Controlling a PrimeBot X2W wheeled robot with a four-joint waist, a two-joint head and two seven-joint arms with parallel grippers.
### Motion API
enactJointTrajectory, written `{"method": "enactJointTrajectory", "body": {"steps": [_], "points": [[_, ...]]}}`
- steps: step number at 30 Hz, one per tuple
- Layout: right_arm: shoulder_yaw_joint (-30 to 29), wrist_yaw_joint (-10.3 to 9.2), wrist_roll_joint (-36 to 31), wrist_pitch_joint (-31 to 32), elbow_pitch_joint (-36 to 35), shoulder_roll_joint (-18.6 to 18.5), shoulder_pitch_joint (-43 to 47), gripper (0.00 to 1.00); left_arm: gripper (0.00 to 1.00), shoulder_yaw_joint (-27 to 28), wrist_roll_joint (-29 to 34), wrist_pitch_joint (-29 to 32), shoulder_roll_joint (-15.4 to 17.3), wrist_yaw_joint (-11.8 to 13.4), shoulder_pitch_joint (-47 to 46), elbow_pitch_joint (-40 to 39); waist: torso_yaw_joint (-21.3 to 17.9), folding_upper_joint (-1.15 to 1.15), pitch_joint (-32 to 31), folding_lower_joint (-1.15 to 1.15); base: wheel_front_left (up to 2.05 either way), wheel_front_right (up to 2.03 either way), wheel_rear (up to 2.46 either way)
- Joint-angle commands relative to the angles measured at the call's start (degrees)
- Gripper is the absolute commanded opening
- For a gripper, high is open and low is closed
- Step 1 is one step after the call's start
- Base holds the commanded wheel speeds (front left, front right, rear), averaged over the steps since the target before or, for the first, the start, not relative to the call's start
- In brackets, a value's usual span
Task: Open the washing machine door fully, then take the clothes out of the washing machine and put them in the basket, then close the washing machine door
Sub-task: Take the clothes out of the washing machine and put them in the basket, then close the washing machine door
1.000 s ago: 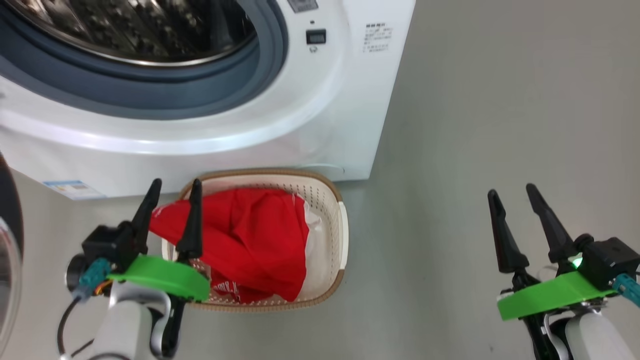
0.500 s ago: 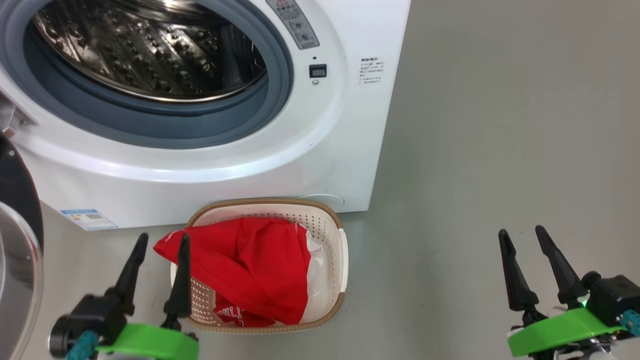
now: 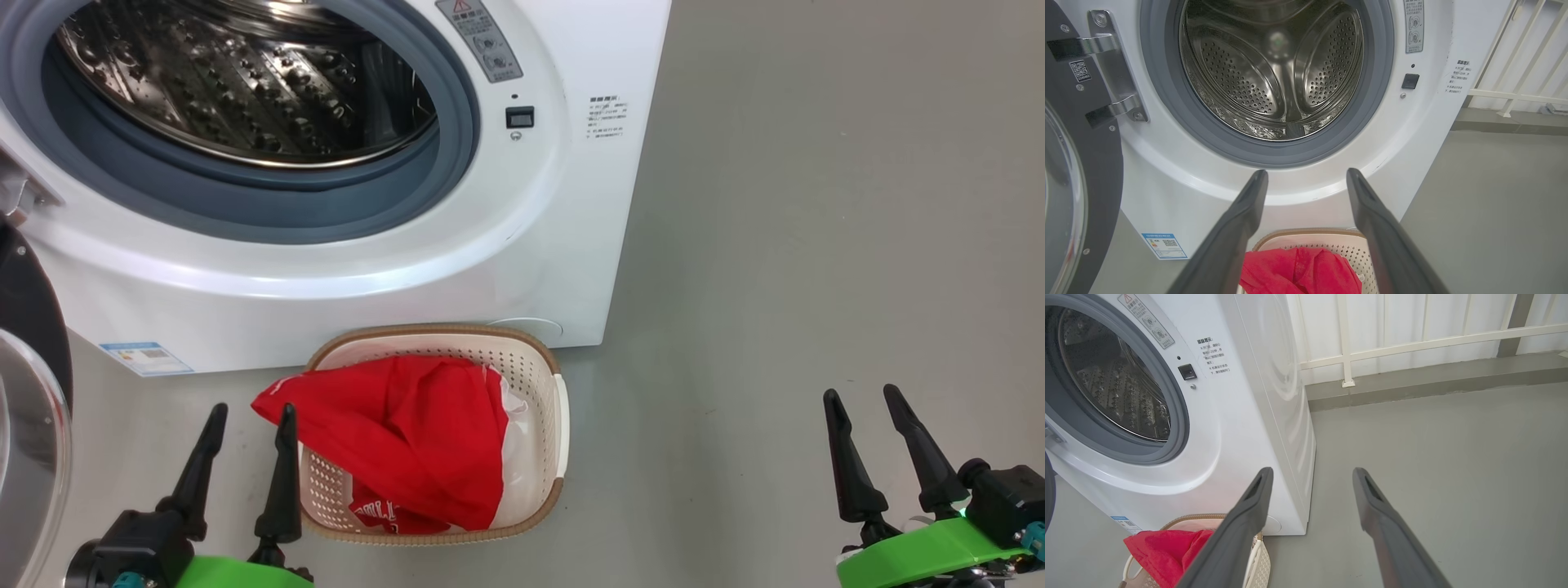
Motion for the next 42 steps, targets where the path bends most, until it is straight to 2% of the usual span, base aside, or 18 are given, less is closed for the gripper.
{"method": "enactJointTrajectory", "body": {"steps": [1,13,31,42], "points": [[1.1,0.36,-0.2,-0.4,-1.6,-0.5,-0.4,1.0,1.0,2.0,0.1,-0.3,0.6,-0.3,-0.7,-1.7,0.0,0.0,0.0,0.0,0.0,0.0,0.0],[1.3,0.36,-0.2,-0.4,-1.5,-0.3,-0.7,1.0,1.0,1.7,-0.5,-0.3,0.6,-0.3,-1.1,-2.1,0.1,0.0,0.3,0.0,-0.1,0.1,0.0],[1.5,0.36,-0.1,-0.4,-1.5,0.1,-0.6,1.0,1.0,1.1,-0.8,-0.3,0.6,-0.3,-0.8,-2.6,-0.2,0.0,0.4,0.0,-1.13,1.13,0.0],[1.4,0.36,-0.3,-0.4,-1.5,0.1,-0.9,1.0,1.0,1.0,-1.5,-0.3,0.6,-0.3,-1.5,-2.1,0.1,0.0,0.8,0.0,-0.17,0.17,0.0]]}}
